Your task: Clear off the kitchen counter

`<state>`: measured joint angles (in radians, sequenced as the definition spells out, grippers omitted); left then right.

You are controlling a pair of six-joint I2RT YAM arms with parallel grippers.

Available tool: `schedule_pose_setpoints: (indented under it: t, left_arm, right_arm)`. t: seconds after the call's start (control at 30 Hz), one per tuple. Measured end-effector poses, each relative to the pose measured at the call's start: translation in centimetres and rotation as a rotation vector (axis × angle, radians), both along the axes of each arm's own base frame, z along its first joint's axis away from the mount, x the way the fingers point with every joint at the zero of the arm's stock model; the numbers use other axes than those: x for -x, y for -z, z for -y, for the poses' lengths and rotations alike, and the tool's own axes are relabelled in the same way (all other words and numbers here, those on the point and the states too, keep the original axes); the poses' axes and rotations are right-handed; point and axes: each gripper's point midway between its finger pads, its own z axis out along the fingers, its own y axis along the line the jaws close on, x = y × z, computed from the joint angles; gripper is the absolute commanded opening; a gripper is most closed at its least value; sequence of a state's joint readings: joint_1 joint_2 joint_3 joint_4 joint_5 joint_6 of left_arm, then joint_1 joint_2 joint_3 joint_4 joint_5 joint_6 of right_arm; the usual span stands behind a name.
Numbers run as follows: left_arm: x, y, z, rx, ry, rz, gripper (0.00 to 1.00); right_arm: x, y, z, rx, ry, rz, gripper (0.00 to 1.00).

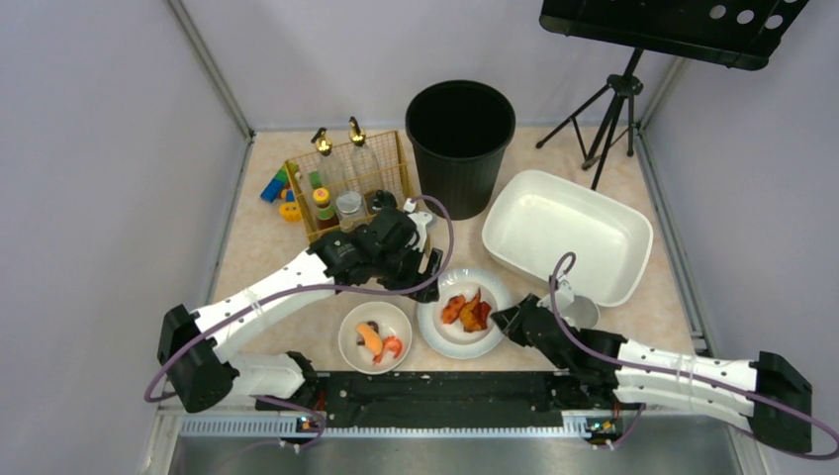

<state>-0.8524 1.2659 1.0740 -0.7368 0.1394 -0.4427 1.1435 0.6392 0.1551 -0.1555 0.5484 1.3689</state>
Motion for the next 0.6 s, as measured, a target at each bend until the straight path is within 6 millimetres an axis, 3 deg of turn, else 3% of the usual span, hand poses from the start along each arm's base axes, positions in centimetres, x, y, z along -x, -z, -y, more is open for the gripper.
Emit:
schedule_pose_setpoints:
  t: [0.6]
  left_arm:
    - [-0.3, -3.2, -0.4, 0.045, -0.019, 0.070, 0.79]
  right_arm:
    - [-0.2, -1.2, 0.2, -0.008, -0.002, 0.037, 0.00]
